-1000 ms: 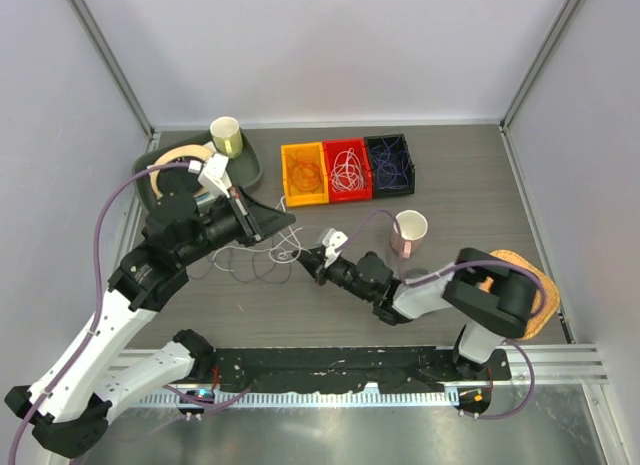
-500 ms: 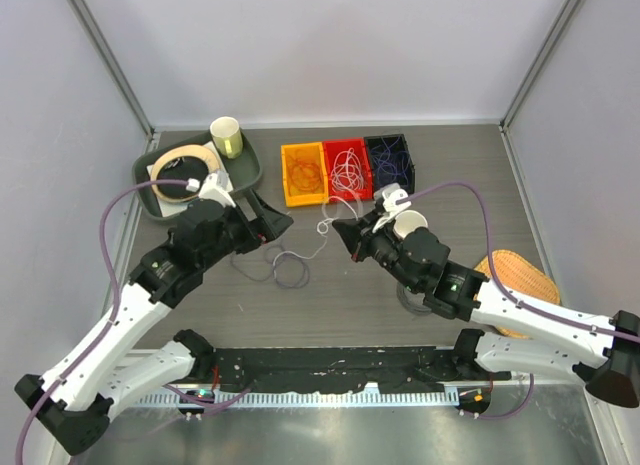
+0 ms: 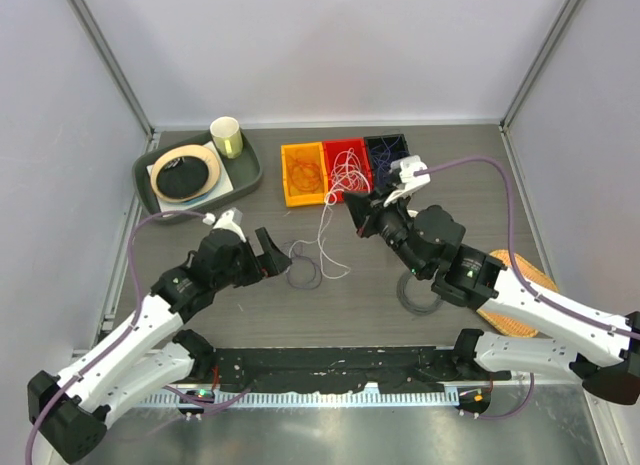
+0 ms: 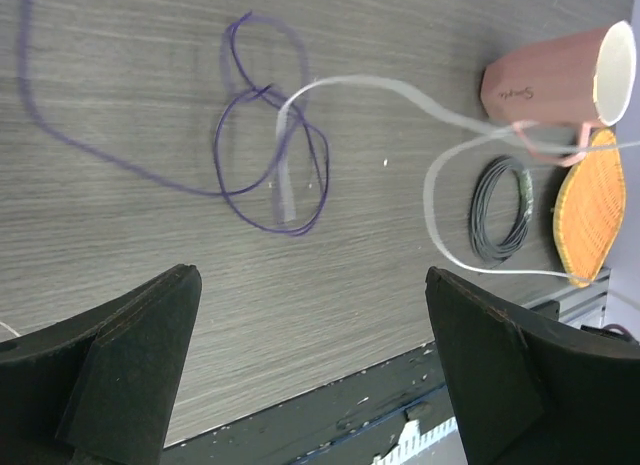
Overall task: Untangle the cables
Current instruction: Untie the cable, then place the cable in the bin.
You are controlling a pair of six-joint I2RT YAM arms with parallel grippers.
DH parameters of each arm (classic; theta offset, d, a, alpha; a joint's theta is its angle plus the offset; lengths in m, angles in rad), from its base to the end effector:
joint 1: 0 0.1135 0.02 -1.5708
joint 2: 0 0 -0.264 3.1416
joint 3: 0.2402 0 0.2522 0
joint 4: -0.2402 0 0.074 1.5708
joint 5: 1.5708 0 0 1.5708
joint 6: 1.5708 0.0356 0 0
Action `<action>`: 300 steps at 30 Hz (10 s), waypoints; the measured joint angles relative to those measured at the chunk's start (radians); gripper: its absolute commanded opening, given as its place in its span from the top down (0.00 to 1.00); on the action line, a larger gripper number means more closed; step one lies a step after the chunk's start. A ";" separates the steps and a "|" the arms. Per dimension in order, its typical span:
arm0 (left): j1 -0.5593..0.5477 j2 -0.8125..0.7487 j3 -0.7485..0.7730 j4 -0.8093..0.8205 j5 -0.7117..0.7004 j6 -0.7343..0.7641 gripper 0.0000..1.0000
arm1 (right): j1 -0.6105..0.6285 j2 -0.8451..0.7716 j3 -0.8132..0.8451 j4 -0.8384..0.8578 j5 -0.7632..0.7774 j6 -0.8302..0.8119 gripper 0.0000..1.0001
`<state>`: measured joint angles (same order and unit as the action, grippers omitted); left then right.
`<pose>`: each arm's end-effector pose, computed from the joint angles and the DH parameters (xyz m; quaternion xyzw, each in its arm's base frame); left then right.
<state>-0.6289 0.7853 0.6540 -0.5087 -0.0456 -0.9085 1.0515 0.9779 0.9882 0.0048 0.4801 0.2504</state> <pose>0.1400 -0.0998 0.2621 -0.1346 0.8833 -0.2973 0.3367 0.1246 0.1849 0.3966 -0.1098 0.6937 0.2866 0.6516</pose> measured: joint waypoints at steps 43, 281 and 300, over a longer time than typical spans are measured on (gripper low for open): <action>-0.001 0.677 0.028 0.472 0.161 0.117 1.00 | -0.057 0.195 0.319 0.195 0.173 -0.302 0.99; -0.055 0.105 0.256 0.205 0.373 -0.244 1.00 | -0.027 0.396 -0.635 1.263 -0.238 -0.227 0.03; -0.071 0.116 0.246 0.168 0.347 -0.225 0.58 | -0.045 0.352 -0.551 1.144 -0.374 -0.286 0.99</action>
<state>-0.7002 0.9016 0.9005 -0.3405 0.3012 -1.1336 1.0065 1.3304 0.4374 1.1492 0.1062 -0.0357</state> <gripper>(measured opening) 0.087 0.046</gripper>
